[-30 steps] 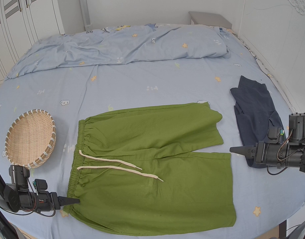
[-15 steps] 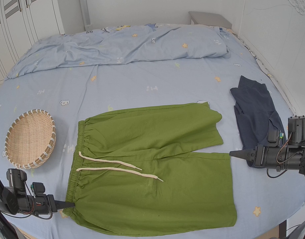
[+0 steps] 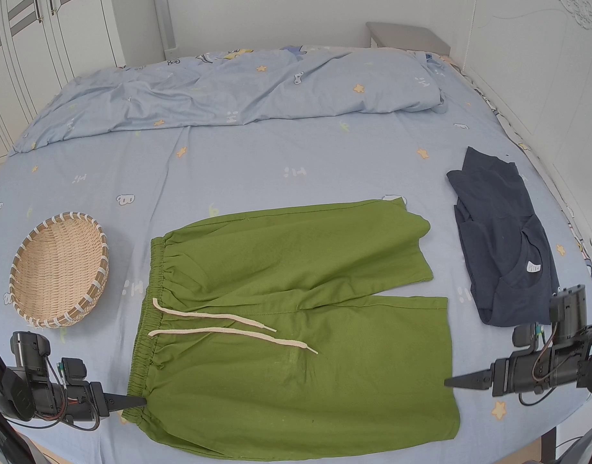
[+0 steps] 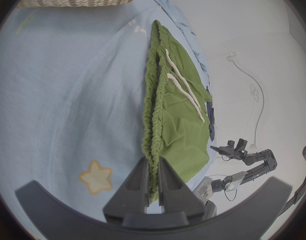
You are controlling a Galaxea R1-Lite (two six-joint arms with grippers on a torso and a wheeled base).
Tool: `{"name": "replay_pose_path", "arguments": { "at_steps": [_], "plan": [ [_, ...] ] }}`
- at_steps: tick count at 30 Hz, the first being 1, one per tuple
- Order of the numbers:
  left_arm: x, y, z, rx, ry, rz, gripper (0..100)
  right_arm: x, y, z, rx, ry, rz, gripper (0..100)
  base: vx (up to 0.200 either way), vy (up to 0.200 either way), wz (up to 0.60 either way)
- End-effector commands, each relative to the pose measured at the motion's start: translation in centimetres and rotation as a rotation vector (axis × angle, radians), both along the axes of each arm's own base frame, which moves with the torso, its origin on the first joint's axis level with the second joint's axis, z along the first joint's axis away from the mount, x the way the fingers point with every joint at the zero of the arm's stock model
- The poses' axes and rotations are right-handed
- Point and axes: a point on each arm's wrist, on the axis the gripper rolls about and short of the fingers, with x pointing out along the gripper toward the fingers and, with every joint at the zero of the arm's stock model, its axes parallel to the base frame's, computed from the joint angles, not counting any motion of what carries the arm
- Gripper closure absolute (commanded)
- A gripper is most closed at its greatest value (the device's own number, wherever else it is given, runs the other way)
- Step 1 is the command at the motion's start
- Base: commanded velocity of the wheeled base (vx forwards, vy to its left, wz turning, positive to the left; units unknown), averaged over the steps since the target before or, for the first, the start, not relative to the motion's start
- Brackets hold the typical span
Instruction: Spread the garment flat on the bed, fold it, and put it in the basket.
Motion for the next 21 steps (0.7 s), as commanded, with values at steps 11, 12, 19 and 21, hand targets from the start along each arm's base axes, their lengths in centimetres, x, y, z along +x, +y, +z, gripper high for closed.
{"name": "replay_pose_path", "arguments": {
  "at_steps": [11,12,19,21],
  "plan": [
    [-0.1,0.2,-0.1,-0.003,0.005,0.013,100,-3.5,1.1,-3.3,0.006,0.211,0.172,0,0.0,0.0,0.0],
    [-0.2,0.2,-0.1,-0.004,0.008,0.017,100,-3.6,1.4,-3.5,0.015,0.228,0.198,0,0.0,0.0,0.0],
    [-0.2,0.3,-0.1,0.0,0.001,0.023,100,-3.1,2.0,-4.5,0.008,0.259,0.221,0,0.0,0.0,0.0],
    [-0.2,0.3,-0.1,0.004,-0.009,0.023,100,-2.9,2.2,-5.1,0.005,0.271,0.227,0,0.0,0.0,0.0]
  ]
}}
